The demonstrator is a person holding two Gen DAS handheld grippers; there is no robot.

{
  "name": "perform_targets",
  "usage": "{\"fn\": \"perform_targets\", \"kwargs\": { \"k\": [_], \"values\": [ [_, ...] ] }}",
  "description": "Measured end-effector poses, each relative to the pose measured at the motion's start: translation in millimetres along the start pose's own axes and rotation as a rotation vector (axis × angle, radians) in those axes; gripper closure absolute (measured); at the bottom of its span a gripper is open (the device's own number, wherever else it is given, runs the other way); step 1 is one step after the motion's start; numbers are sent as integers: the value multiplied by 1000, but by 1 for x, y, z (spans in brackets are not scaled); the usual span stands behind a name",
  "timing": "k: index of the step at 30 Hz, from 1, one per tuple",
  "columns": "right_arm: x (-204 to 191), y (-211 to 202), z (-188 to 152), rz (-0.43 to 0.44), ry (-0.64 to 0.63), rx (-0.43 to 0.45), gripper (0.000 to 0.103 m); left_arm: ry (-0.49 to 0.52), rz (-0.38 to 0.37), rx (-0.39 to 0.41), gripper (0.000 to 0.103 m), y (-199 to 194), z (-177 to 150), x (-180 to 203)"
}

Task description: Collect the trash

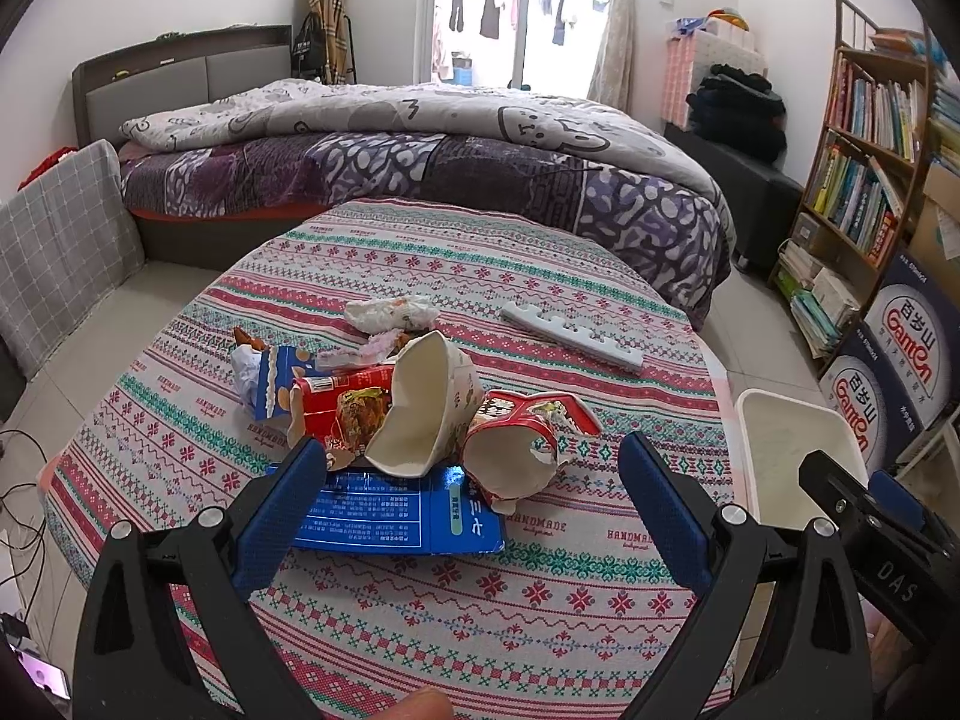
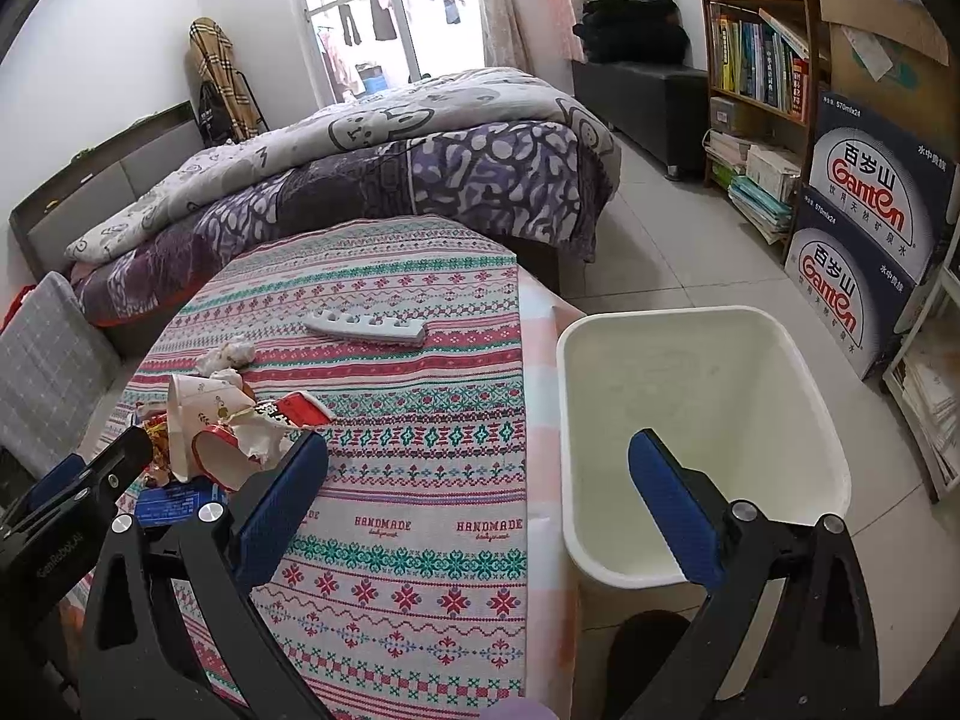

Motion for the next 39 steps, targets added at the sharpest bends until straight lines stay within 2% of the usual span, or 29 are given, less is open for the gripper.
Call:
{"fn": "perform_targets", "kwargs": {
  "k": [39],
  "values": [
    [-2,1,-2,-1,-3,-13,7,-5,13,-18,8,3,-5,-3]
  ]
}}
Point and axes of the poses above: each gripper's, at about its wrist camera, not at the fingertips, and y roughly the way its jaws point, x to its right, z to its top, the point moved 3 cm from there along y, roughly the way its jaws point, and after that the axes turned 7 degrees about -z, right-handed, at the moved point
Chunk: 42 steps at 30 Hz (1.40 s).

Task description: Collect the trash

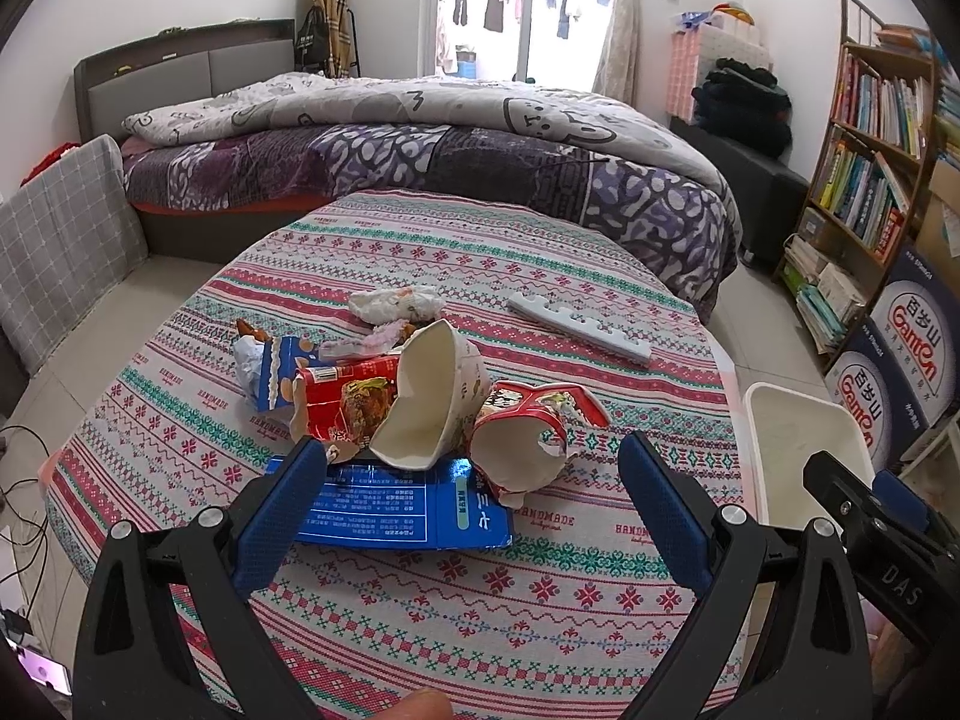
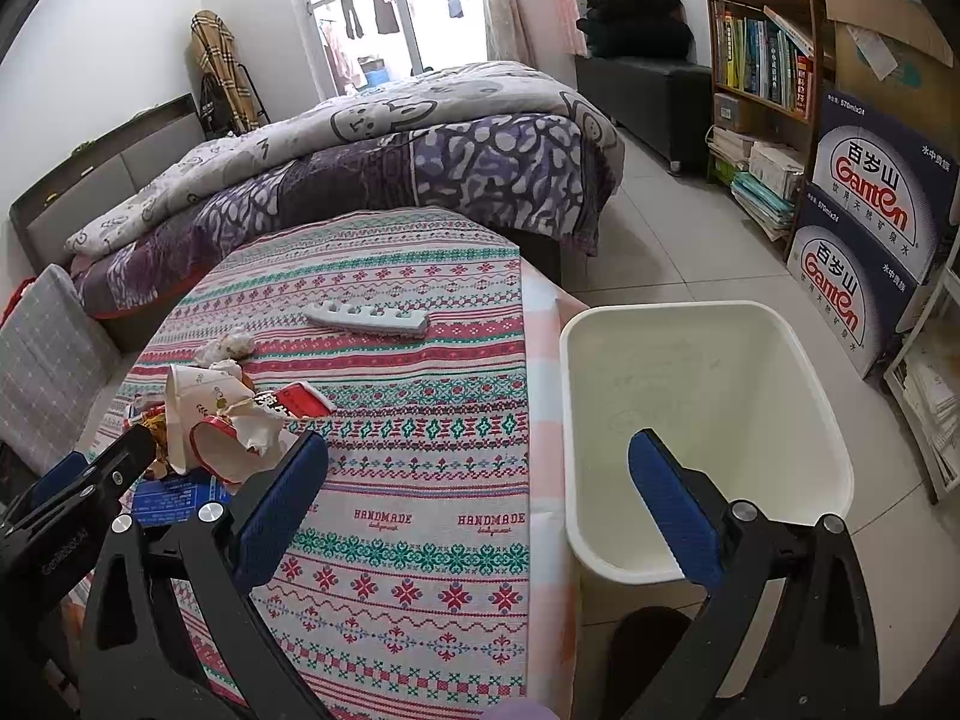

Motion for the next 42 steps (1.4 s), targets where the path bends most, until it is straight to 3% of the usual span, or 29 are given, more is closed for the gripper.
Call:
{"fn": "perform_targets", "kwargs": {
  "k": [13,23,30,35,38,42],
  "values": [
    [-8,0,-3,6,-16,-10,7,-8,15,-4,8,1,0,-6],
    [-23,3,-1,-1,-50,-62,7,-29,72,-21,8,-2,0,-23],
    [-41,-5,14,-4,-88,-109,7,-162,133,-67,8,-9,14,-77],
    [-51,-7,38,47,-99,-173,7,-311,98,-75,8,-31,57,-137],
    [-59,-4,53,93,-107,-198,7,-330,103,-68,8,-40,82,-160],
    [-68,13,58,154,-97,-239,7,-334,79,-150,8,-22,89,-174]
  ]
}}
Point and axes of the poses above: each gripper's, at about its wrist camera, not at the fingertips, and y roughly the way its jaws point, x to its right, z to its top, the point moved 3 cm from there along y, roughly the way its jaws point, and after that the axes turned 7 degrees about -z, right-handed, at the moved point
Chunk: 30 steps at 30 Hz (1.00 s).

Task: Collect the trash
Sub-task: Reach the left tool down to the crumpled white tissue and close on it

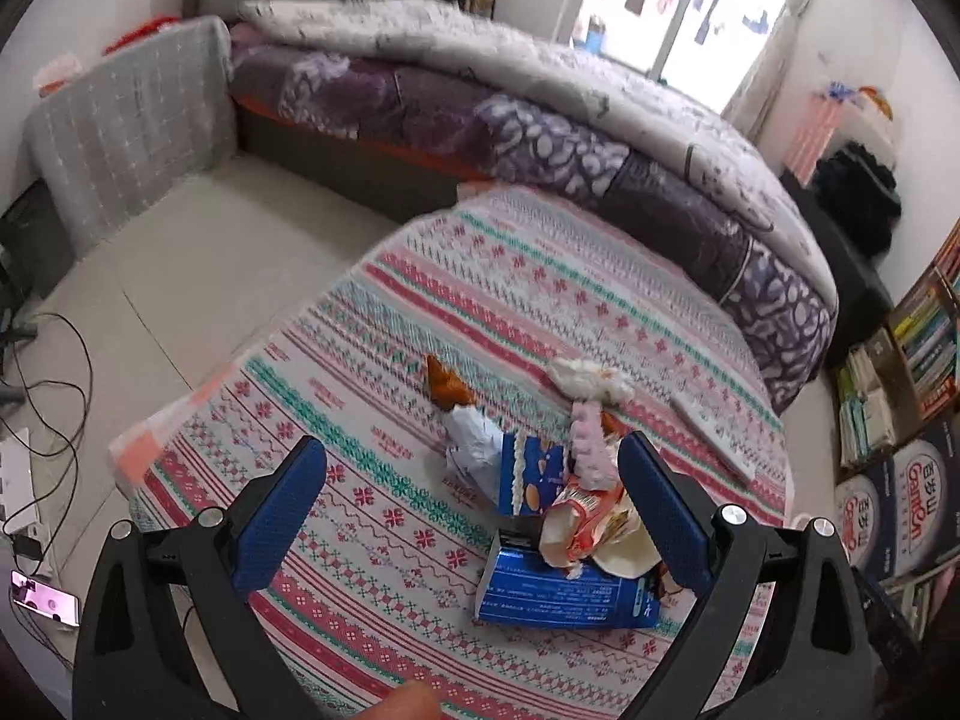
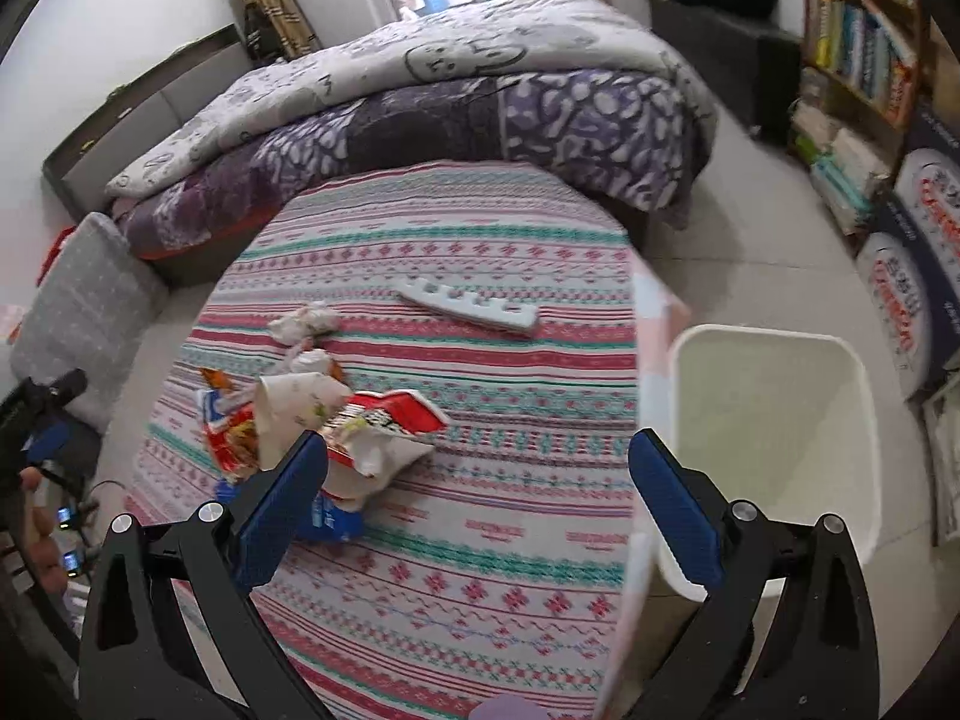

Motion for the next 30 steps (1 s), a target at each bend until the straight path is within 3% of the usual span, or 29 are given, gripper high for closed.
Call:
{"fn": "perform_targets", "kwargs": {
  "k": [3,5,7,11,14,16,19,21,26,30],
  "values": [
    [6,21,-7,35,42,-56,7,-59,-37,-69,8,30,-13,-13],
    [12,35,-11,66,95,-117,7,-100,-40,-175,8,56,-23,-16],
    [15,39,-9,78,122,-135,7,-144,-107,-234,8,71,-23,-14],
    [19,42,-3,99,156,-141,7,-161,-160,-243,8,85,-12,-7],
    [23,56,-3,97,175,-180,7,-157,-115,-226,8,98,1,-11],
    [25,67,-2,94,199,-206,7,-198,-74,-233,8,112,5,-21],
    [26,76,-1,104,219,-224,7,-319,-97,-291,10,134,5,-38],
    [24,74,1,99,209,-210,7,-342,-112,-307,10,140,5,-37],
    [24,74,7,90,236,-188,7,-288,-165,-271,10,138,21,-17],
    [17,76,9,88,231,-181,7,-224,-72,-237,10,131,28,-21]
  ]
}}
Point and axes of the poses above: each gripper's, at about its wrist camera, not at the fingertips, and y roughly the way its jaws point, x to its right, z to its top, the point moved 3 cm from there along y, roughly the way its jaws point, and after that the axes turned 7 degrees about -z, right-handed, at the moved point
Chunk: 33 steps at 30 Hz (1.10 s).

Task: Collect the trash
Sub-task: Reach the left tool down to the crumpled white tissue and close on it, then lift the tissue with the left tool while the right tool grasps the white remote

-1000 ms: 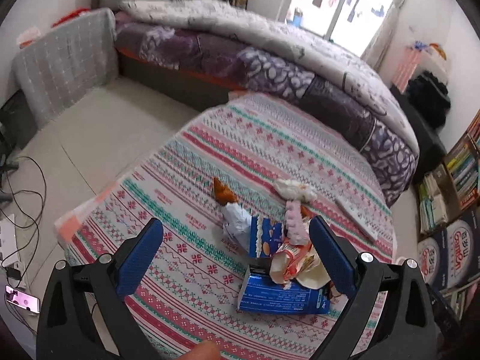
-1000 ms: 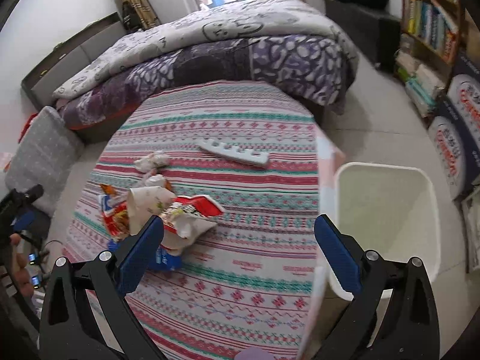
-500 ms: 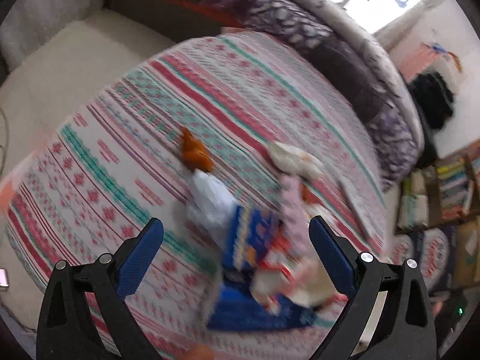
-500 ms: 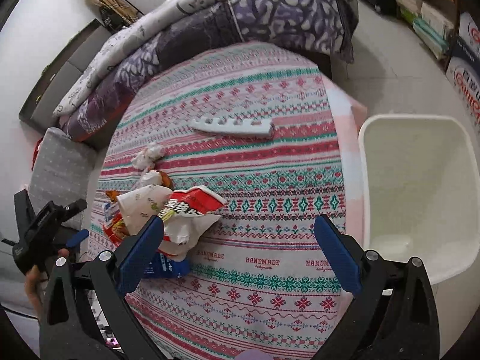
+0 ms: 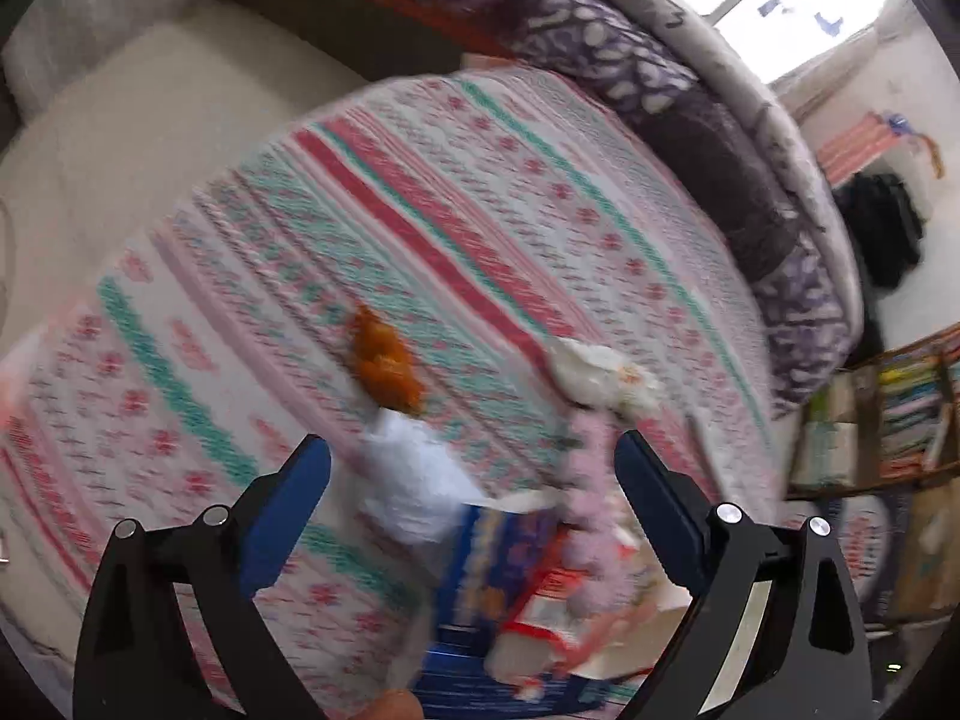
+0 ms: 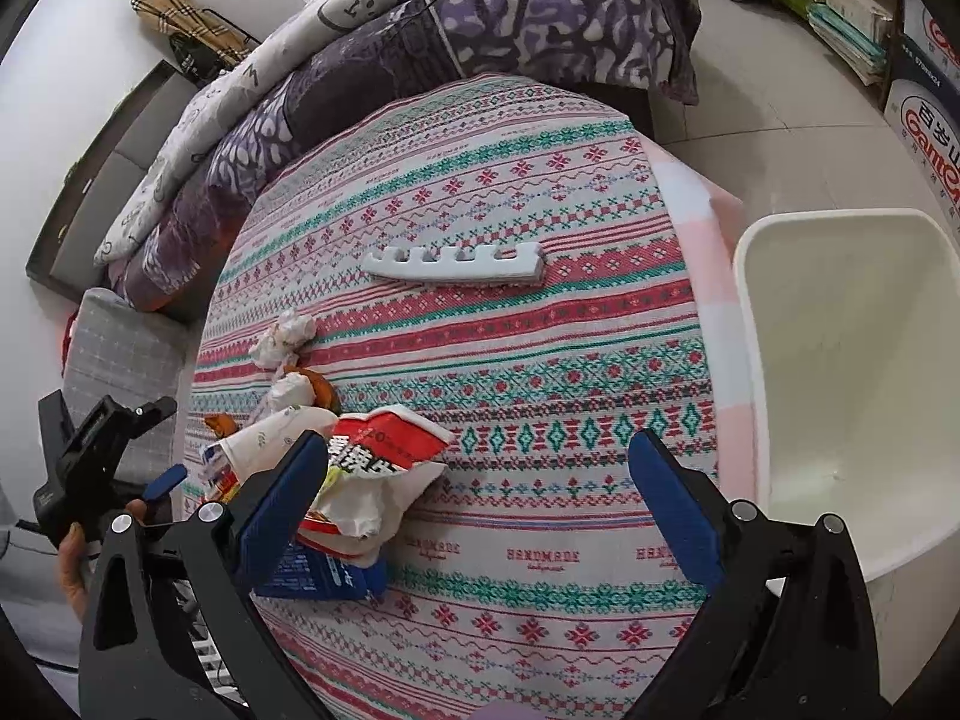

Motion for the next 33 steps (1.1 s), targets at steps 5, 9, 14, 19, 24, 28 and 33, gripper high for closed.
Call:
{"fn": "perform_targets", "kwargs": {
  "k": [5,9,14,19,24,28,33],
  "values": [
    [-4,6,-2,-15,-1,-6,7,-206,-95,-100,10,24,-5,-36],
    [-4,13,-4,-16,14,-18,7,-315,-89,-112,15,40,-9,-47],
    [-5,21,-8,-14,24,-49,7,-359,-95,-117,45,50,-16,-42],
    [-10,19,-8,7,24,-47,7,-301,-163,-118,63,31,-16,-34],
    [-15,14,-6,-7,-8,-13,7,-182,-179,-26,63,-8,-9,-20],
    [-15,11,-2,-41,-40,29,7,-112,-188,52,63,-36,-3,-12],
    [-15,25,25,-127,-125,59,7,-22,-162,154,63,-69,1,-2]
  ]
}}
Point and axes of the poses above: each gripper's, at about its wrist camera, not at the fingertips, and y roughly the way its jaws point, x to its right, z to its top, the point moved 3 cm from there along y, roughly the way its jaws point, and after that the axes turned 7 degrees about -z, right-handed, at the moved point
